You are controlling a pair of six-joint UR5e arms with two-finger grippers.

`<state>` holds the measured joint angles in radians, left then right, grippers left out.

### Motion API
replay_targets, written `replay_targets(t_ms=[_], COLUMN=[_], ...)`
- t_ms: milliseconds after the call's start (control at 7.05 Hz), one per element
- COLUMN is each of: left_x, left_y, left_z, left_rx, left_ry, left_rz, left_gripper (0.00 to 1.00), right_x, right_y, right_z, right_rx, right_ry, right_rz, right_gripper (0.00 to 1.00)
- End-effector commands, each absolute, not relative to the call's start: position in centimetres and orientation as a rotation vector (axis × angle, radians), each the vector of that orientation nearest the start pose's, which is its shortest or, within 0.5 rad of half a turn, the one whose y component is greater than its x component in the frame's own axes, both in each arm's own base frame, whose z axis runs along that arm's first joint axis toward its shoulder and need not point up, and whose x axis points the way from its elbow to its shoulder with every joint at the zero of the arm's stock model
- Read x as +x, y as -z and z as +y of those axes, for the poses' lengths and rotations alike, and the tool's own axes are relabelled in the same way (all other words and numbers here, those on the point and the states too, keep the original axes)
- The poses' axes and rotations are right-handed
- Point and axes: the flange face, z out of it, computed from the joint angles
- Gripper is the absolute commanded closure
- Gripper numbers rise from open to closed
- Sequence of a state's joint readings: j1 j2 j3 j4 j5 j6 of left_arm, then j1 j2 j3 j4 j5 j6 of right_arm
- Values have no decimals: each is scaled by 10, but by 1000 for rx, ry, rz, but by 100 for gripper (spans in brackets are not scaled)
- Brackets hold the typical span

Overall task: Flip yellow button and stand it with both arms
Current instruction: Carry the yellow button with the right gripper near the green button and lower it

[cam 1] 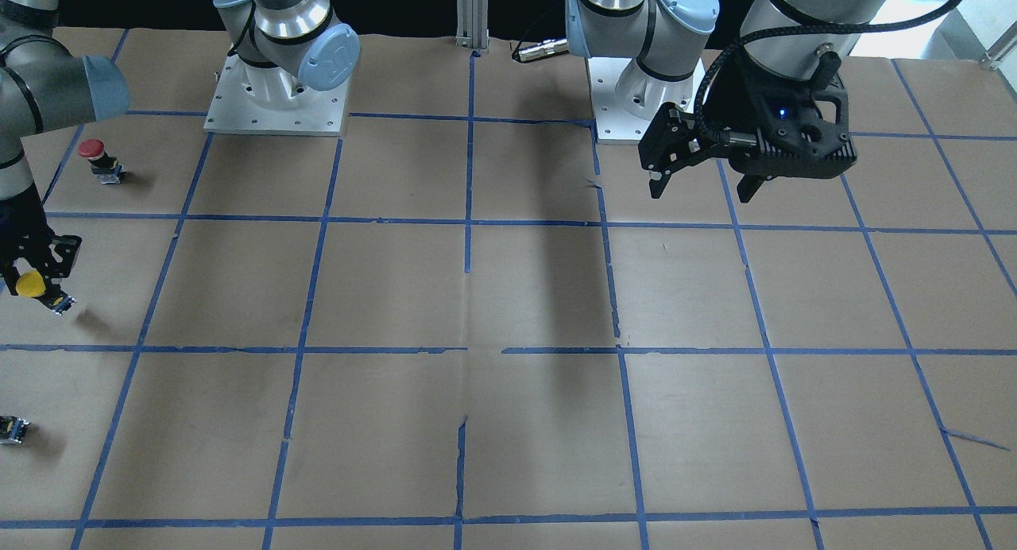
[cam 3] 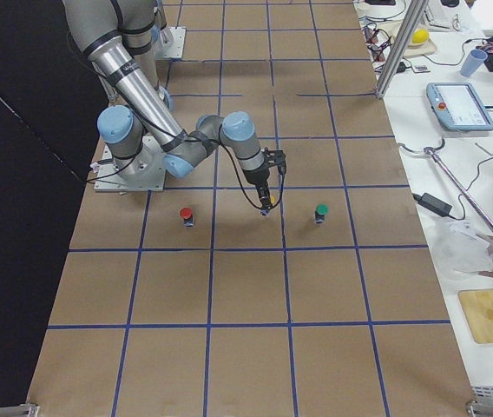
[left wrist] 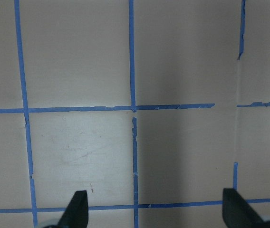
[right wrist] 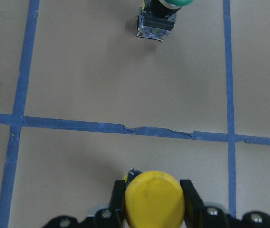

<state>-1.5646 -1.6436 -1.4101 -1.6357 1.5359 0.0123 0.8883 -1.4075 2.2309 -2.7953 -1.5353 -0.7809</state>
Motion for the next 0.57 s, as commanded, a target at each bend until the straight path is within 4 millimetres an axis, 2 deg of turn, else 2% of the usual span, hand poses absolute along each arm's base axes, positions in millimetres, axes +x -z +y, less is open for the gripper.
replay_targets(t_ms=[0, 142, 284, 425], left_x=[-134, -134, -134, -134], left_y=[-516, -524, -523, -529], left_z=[-527, -525, -525, -523], left_rx=[15, 15, 15, 13], left_ry=[18, 41, 39, 56], left_rz=[3169, 3167, 3167, 3167], left_gripper=[0, 0, 0, 0], right_x=[-188, -189, -190, -191], right_y=[-241, -236, -224, -226], right_z=[-448, -449, -451, -452], right_rx=[-176, -175, -171, -160], right_ry=[541, 527, 498, 522], right_rz=[3333, 3328, 3318, 3325], right_gripper=[74, 69, 69, 67])
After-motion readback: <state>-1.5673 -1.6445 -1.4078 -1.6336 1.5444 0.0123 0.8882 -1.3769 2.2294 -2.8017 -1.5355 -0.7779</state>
